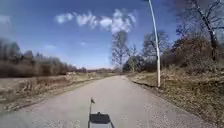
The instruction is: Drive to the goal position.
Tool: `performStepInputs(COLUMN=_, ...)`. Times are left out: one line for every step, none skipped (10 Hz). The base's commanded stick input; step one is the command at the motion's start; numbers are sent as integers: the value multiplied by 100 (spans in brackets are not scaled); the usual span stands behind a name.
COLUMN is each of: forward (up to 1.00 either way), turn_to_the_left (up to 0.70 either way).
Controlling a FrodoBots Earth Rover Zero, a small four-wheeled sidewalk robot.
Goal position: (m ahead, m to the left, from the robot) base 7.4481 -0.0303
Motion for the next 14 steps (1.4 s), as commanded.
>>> performStepInputs(forward=100, turn_to_the_left=0)
performStepInputs(forward=100, turn_to_the_left=0)
performStepInputs(forward=100, turn_to_the_left=0)
performStepInputs(forward=100, turn_to_the_left=0)
performStepInputs(forward=100, turn_to_the_left=0)
performStepInputs(forward=100, turn_to_the_left=0)
performStepInputs(forward=100, turn_to_the_left=0)
performStepInputs(forward=100, turn_to_the_left=0)
performStepInputs(forward=100, turn_to_the_left=0)
performStepInputs(forward=100, turn_to_the_left=0)
performStepInputs(forward=100, turn_to_the_left=0)
performStepInputs(forward=100, turn_to_the_left=0)
performStepInputs(forward=100, turn_to_the_left=0)
performStepInputs(forward=100, turn_to_the_left=0)
